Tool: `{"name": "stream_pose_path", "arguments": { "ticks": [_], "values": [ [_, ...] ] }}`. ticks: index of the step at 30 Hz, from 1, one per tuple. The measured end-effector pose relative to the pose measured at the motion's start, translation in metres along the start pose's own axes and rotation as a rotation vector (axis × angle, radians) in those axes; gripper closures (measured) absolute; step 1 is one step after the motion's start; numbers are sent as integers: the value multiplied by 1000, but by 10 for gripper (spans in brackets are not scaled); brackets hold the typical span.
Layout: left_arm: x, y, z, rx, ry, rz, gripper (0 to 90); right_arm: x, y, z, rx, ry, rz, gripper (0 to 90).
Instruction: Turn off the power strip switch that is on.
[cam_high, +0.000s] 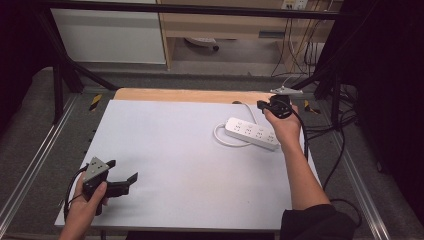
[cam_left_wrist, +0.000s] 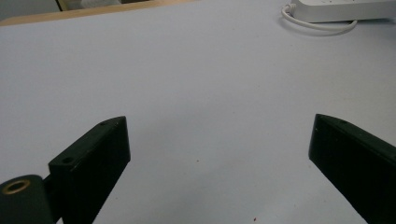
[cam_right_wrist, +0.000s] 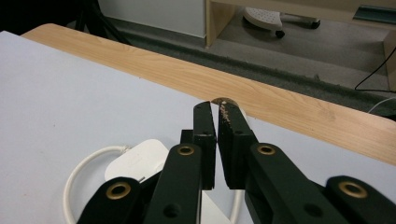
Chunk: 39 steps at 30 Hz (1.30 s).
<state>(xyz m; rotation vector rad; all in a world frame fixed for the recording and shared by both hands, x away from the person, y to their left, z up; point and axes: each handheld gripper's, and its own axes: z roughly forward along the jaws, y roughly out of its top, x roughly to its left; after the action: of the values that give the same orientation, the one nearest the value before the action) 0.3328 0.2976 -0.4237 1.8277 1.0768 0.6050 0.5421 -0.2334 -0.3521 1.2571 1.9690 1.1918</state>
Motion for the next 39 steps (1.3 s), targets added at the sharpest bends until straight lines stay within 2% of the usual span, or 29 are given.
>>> {"name": "stream_pose_path", "arguments": {
  "ticks": [9,25,34,39],
  "values": [
    [0,0,0,0,-1,-1,52,2,-6,10,35,-14,-13,893],
    [1,0,0,2,4,0,53,-4,-23,18,71,-56,-37,900],
    [1,-1,1,4,-1,-3,52,-2,-28,22,95,-44,-55,900],
    [0,-1,0,5,1,-1,52,0,-32,26,129,-34,-63,900]
  ]
}}
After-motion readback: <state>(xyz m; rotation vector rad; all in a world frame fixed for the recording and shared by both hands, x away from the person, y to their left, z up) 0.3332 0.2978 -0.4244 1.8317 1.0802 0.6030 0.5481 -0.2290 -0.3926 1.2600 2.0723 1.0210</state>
